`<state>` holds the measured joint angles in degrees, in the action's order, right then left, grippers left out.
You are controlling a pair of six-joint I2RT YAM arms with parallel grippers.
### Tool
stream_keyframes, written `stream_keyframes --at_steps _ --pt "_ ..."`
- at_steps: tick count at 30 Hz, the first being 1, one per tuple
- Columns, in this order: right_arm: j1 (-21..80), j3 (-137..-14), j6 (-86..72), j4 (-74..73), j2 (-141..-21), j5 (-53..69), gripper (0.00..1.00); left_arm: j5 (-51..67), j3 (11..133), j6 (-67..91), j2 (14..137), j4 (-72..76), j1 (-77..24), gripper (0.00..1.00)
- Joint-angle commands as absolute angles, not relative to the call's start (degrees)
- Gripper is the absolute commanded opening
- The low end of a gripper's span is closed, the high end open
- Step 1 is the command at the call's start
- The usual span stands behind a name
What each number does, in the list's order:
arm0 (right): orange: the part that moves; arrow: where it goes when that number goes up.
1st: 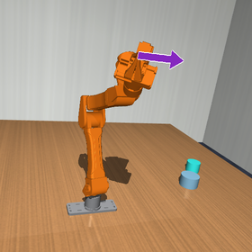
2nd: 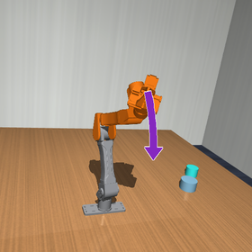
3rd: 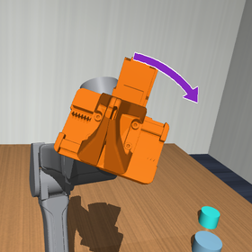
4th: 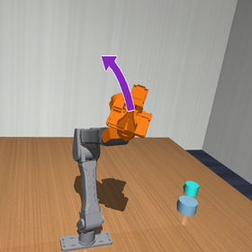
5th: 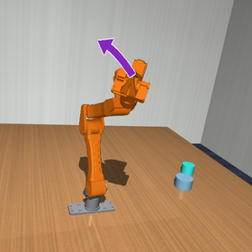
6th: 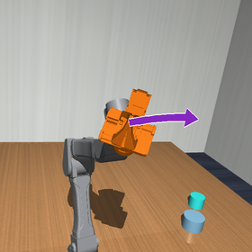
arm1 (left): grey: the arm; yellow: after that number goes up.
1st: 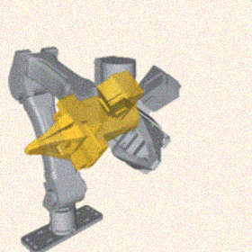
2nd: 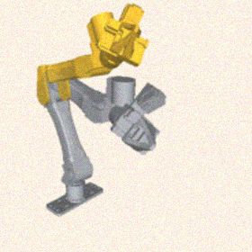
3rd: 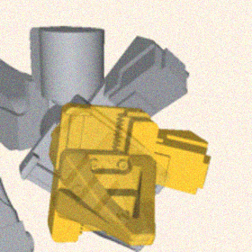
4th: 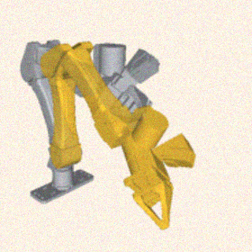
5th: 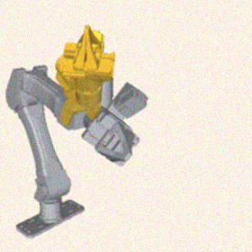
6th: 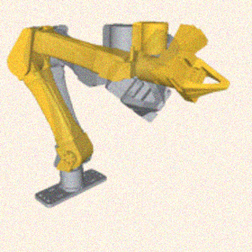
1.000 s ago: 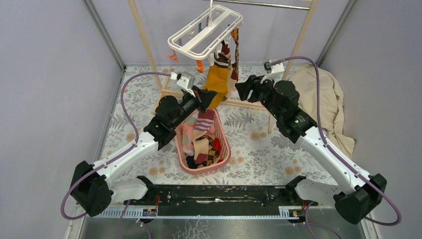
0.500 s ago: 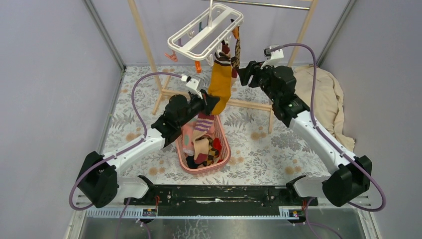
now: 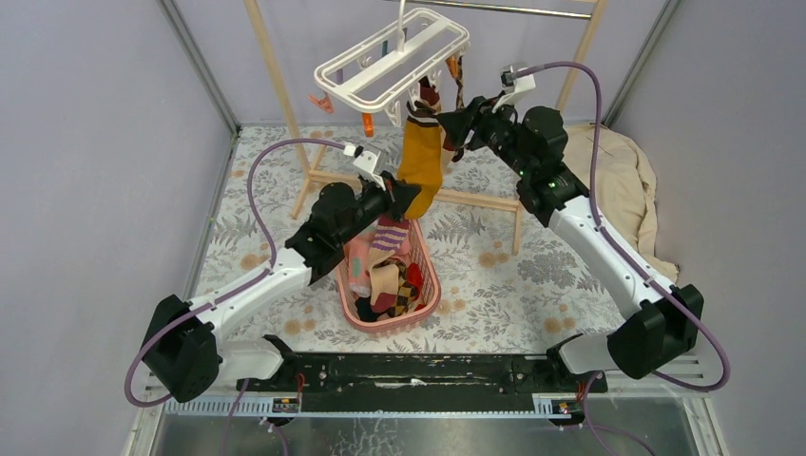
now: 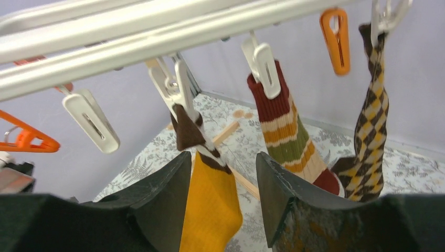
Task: Remove the socks clipped to the hanger
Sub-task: Remove the sock from the hanger.
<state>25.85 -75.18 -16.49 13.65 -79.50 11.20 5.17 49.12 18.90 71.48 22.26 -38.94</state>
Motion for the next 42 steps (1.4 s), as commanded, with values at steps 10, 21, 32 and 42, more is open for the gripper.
stream_keyframes --at_steps 10,21,32,42 --pt "29.8 -86.8 -14.7 16.5 -85.6 12.4 0.54 5.0 50.6 17.5 70.8 21.9 -40.5 0.01" --pt "36.0 -90.0 -9.6 13.2 -87.9 1.0 0.55 4.3 50.3 17.0 70.0 21.5 -40.8 0.01" --pt "36.5 -86.3 -8.6 12.1 -84.0 -5.7 0.58 3.6 50.2 16.5 70.0 21.3 -40.9 0.01" --pt "36.4 -82.4 -8.4 10.2 -79.6 -4.7 0.61 3.7 50.1 16.4 69.9 21.3 -40.8 0.01"
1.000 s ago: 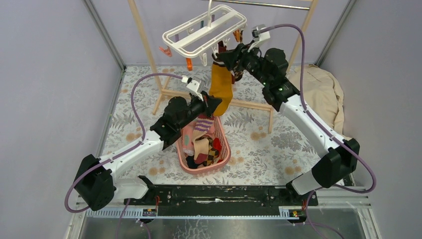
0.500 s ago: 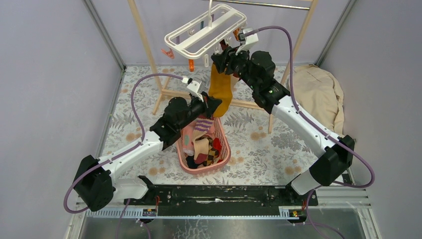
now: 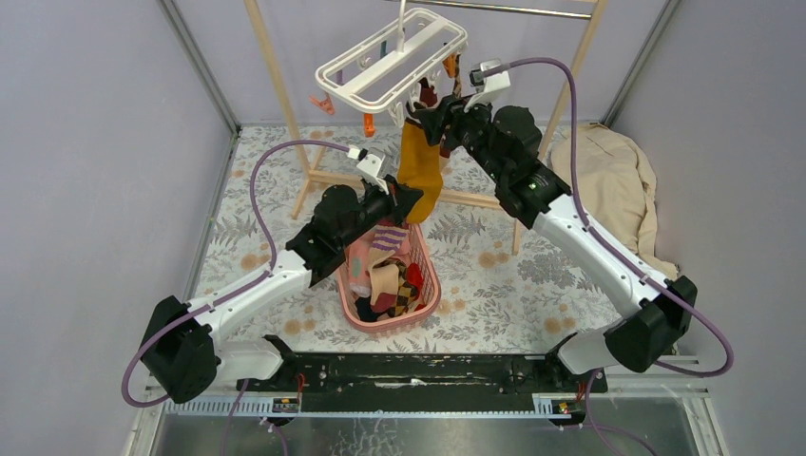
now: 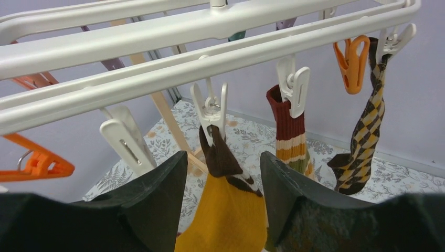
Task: Remove the socks clipped to the hanger
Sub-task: Remove the sock from the hanger.
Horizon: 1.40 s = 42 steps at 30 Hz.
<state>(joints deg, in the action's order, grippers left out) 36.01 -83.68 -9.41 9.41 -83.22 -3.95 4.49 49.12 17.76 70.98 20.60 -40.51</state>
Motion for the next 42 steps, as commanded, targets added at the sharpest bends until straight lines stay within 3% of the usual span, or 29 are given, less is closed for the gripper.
stream_keyframes --at_steps 1,23,42 --pt "36.4 -81.8 -8.4 9.9 -79.1 -4.7 0.61 3.6 50.0 16.4 69.8 21.3 -40.9 0.01" --pt "36.5 -76.1 -8.4 8.4 -72.2 -5.4 0.63 4.1 49.7 16.7 69.5 21.4 -40.8 0.01" --pt "36.5 -82.7 -7.4 16.6 -81.7 -7.1 0.64 3.8 49.7 16.4 69.3 21.4 -40.9 0.01"
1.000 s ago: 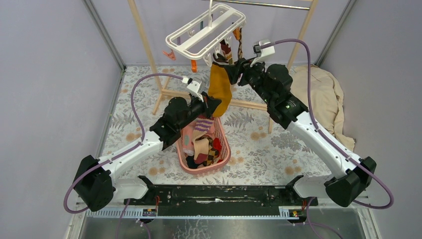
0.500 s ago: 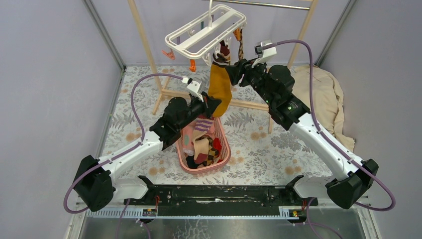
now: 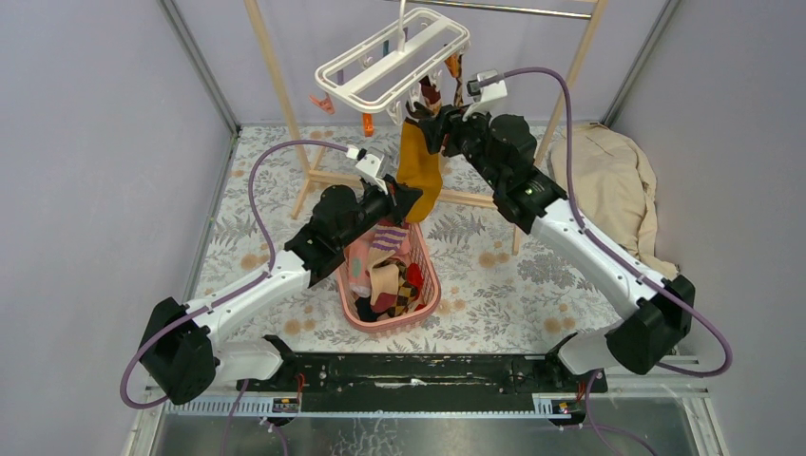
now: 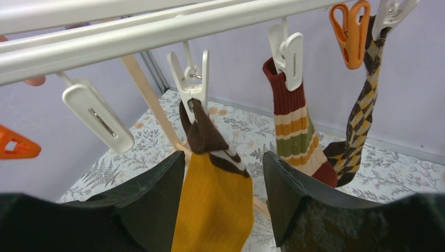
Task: Remove the socks clipped to the hanger
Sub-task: Remove the sock from the hanger.
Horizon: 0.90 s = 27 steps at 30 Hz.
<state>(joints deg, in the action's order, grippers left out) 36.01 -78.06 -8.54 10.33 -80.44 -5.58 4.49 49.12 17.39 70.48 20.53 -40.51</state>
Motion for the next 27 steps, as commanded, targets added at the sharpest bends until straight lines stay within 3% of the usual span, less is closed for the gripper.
stream_keyframes --at_steps 1,27 --pt "36.4 -83.3 -7.4 17.4 -82.3 -7.1 0.64 3.8 49.8 16.4 69.3 21.4 -40.9 0.01" --pt "36.4 -92.4 -9.0 22.2 -91.5 -4.7 0.57 3.6 50.0 15.9 69.8 20.9 -40.8 0.01"
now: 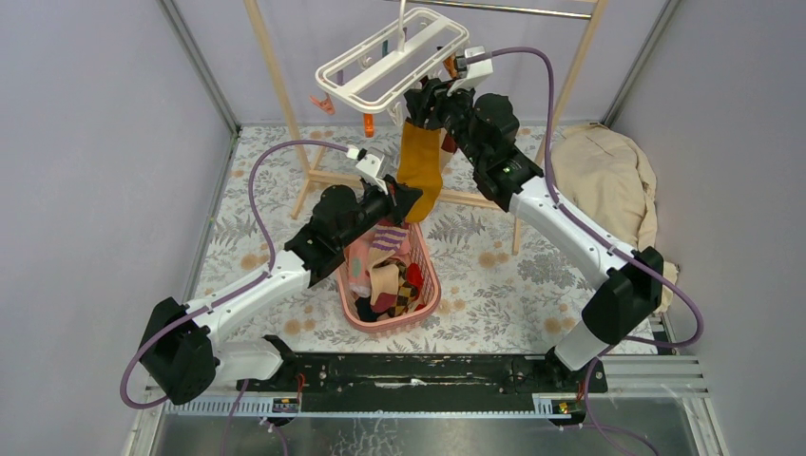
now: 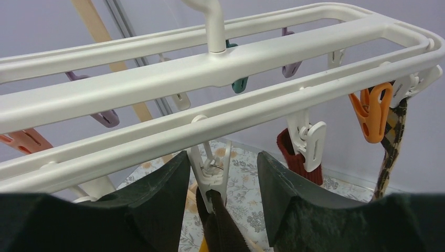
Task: Remove the socks clipped to the hanger
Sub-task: Remove the sock from the hanger.
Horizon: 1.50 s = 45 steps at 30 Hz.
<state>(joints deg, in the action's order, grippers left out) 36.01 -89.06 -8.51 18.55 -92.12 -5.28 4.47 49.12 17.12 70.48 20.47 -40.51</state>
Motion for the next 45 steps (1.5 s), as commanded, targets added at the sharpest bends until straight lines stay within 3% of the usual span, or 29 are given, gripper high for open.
stream_keyframes --at_steps 1,22,33,39,42,45 --pt "36.4 -92.4 -9.0 22.2 -91.5 -4.6 0.57 3.7 50.1 15.9 69.9 20.9 -40.9 0.01" --pt "36.5 -96.5 -8.9 20.2 -94.8 -4.8 0.55 3.6 50.3 15.6 70.3 20.7 -40.9 0.01" --pt "36.5 -94.6 -8.4 21.1 -93.6 -4.9 0.33 3.3 50.5 15.5 70.9 20.7 -40.8 0.01" --pt "36.6 -94.0 -8.1 21.3 -93.2 -4.8 0.15 3.0 50.5 15.4 71.0 20.6 -40.9 0.01" --pt "36.5 -93.6 -8.1 21.4 -93.0 -4.8 0.18 3.1 50.5 15.5 70.8 20.5 -40.8 0.01" --pt "36.5 -93.1 -8.2 20.9 -92.5 -4.8 0.48 3.6 50.3 15.8 69.8 20.6 -40.8 0.01"
